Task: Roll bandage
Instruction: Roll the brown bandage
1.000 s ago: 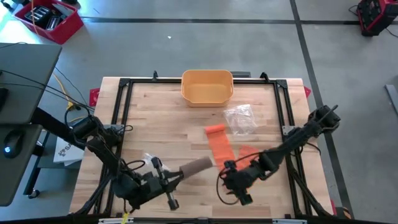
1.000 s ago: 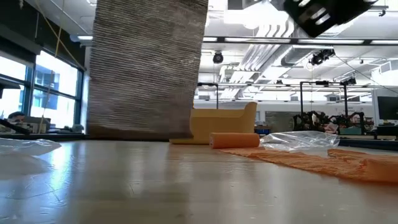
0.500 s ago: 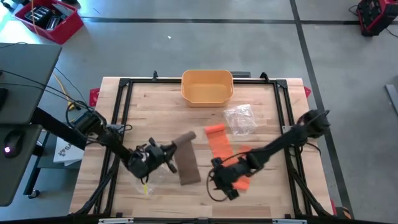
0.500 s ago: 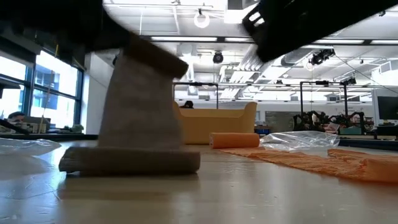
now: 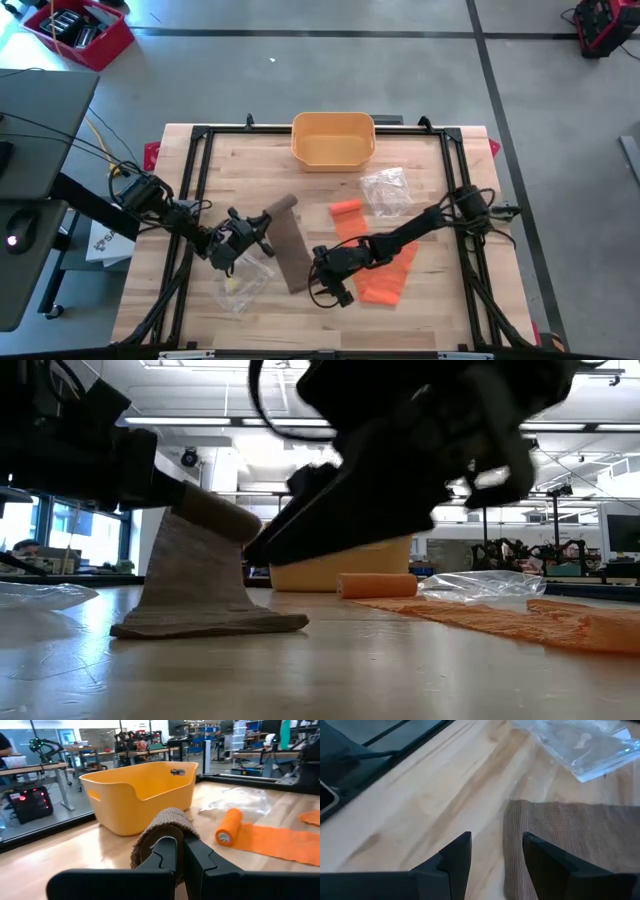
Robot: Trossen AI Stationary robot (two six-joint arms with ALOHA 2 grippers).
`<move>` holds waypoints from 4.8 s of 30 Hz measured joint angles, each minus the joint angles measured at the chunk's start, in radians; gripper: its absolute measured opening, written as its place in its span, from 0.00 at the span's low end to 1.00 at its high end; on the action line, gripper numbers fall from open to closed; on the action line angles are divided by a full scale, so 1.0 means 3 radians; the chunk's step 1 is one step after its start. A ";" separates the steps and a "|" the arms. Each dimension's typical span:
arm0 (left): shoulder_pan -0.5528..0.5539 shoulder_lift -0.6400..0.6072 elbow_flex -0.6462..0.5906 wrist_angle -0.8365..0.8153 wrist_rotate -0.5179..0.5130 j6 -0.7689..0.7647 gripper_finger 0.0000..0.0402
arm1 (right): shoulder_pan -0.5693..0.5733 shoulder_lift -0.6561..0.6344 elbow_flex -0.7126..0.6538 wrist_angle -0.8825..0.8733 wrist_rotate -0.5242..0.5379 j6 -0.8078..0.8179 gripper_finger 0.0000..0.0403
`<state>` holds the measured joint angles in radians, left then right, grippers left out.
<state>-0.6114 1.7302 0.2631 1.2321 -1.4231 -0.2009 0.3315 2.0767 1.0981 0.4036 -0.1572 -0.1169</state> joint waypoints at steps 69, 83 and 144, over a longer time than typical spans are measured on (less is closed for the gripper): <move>-0.1503 0.0005 0.1308 -0.0434 0.0550 -0.0016 0.00 | -0.0354 -0.0283 0.0652 -0.1826 0.0642 0.0525 0.32; -0.1252 0.0005 0.1063 -0.0082 0.1158 -0.0178 0.00 | 0.0675 -0.1168 -0.1212 0.0501 0.1427 0.1074 0.32; -0.0404 -0.0024 0.0810 0.1112 0.2157 0.0912 0.00 | 0.0780 -0.1096 -0.0754 0.1419 0.2357 0.0454 0.46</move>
<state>-0.7326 1.7229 0.5060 1.5658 -0.7761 0.0726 0.5653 1.7478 0.8719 0.8295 0.5498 0.0192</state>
